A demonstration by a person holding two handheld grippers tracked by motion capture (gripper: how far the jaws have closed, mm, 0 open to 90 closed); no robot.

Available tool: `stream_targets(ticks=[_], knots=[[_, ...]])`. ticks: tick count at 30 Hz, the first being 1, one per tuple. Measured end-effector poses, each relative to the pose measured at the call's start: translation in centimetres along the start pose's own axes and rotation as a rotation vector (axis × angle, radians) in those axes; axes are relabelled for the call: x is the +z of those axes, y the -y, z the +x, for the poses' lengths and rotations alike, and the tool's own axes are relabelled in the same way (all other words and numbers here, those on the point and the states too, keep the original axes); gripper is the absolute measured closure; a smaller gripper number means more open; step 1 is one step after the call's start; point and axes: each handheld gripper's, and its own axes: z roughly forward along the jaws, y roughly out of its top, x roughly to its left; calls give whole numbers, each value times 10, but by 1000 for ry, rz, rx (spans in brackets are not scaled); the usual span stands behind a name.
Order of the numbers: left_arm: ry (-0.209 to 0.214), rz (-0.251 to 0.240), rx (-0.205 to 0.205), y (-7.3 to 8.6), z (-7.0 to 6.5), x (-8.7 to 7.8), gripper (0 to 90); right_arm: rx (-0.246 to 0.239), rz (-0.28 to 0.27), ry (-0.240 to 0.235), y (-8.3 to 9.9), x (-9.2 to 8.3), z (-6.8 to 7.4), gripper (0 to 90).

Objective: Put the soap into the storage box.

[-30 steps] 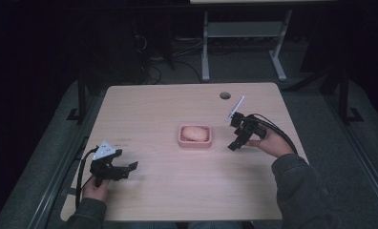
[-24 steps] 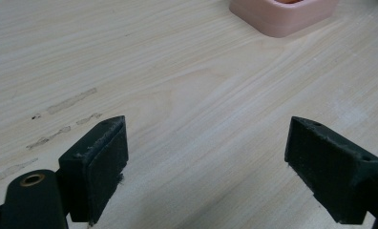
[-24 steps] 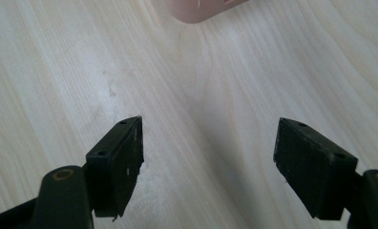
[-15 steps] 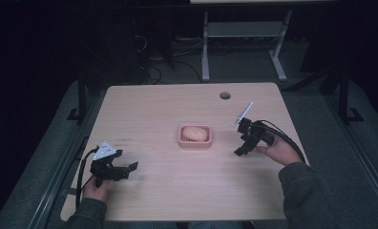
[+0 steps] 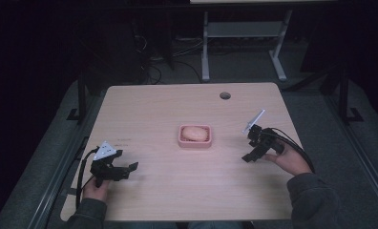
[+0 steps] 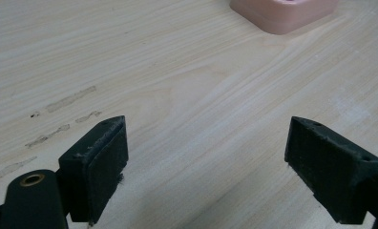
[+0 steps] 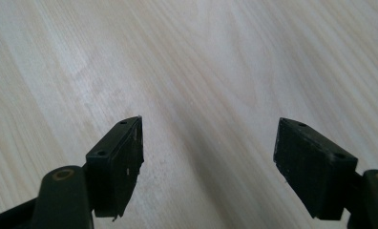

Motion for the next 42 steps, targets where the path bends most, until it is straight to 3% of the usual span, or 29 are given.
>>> stream_targets(ticks=[18,42], knots=[[-1,18,15,0,-1,1,143,73,-24,3,43,0,3,249],[4,13,20,0,-4,3,143,110,-68,18,84,3,22,249]])
